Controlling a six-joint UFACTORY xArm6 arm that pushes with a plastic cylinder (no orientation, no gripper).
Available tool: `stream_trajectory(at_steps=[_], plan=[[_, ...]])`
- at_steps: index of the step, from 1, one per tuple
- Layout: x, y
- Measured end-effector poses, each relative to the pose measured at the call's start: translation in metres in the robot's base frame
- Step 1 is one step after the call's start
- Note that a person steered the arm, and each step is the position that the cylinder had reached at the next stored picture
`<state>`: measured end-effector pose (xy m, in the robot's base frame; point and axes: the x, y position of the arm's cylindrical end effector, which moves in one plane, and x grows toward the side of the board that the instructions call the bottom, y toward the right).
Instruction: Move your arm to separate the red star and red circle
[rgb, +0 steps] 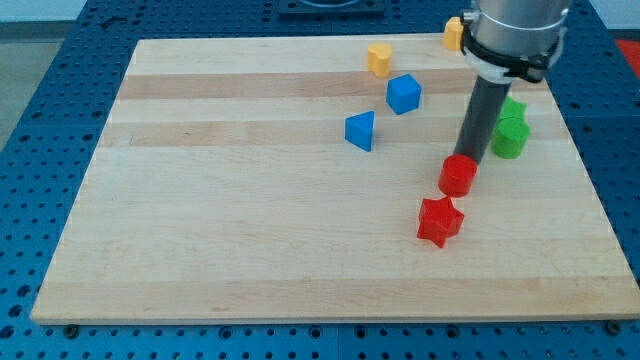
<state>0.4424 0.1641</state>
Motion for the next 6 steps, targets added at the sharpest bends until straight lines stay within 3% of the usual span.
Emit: stream_trajectory(at_steps=[2, 4, 6], plan=[[0.031, -0.007], [0.09, -0.003], [0.103, -0.084]])
